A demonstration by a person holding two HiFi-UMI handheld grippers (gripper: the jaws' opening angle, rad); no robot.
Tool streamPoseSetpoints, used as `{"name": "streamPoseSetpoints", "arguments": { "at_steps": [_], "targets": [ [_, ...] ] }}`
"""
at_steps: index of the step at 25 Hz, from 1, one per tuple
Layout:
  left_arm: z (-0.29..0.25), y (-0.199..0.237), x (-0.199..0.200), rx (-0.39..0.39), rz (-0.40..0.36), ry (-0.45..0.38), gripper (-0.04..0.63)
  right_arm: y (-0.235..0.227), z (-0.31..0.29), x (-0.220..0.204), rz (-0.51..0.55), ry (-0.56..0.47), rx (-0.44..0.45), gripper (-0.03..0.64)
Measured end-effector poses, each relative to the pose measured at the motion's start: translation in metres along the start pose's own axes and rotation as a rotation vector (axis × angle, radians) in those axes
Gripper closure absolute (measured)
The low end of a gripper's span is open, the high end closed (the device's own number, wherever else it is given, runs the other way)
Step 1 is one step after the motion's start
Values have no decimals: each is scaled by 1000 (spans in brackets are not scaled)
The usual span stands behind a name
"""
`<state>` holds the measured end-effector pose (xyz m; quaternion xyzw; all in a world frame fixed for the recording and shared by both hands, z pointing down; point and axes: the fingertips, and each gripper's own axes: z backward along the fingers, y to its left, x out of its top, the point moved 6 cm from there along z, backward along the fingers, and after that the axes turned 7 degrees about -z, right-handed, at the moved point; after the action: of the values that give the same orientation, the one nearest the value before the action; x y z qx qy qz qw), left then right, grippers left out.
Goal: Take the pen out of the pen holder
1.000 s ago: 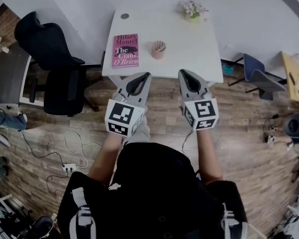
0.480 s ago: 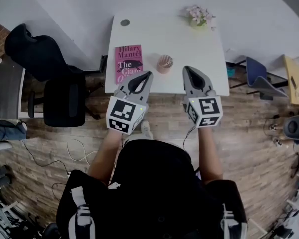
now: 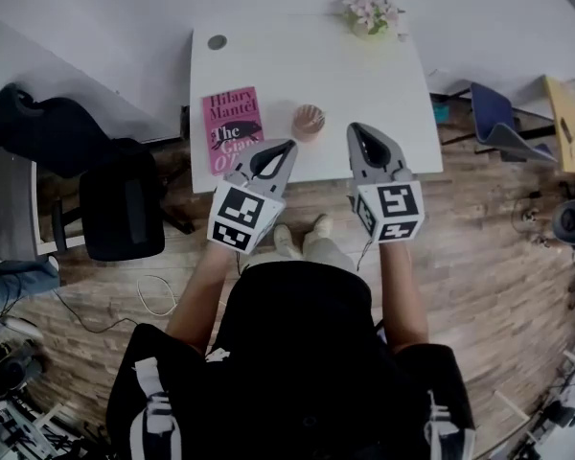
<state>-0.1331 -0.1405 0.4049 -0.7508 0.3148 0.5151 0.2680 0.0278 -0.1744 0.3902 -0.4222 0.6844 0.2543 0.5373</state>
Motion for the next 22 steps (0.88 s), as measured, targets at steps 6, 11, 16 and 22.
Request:
{"name": "streamPoseSetpoints", "arguments": {
  "at_steps": [6,11,16,22],
  "targets": [
    [-43,3,-23,-28,37,89,580,-33,-16,-8,-26,37,8,583],
    [-79,9,-49,-11,63,191,580,-57,-34,-17,-40,79,45,581],
    [-101,16,-78,2,83,277,580,-73,-50,-28,-51,128,83,581],
    [-128,18,-101,-45,37,368,543,-88,-60,-46,-83,178,96,581]
  ]
}}
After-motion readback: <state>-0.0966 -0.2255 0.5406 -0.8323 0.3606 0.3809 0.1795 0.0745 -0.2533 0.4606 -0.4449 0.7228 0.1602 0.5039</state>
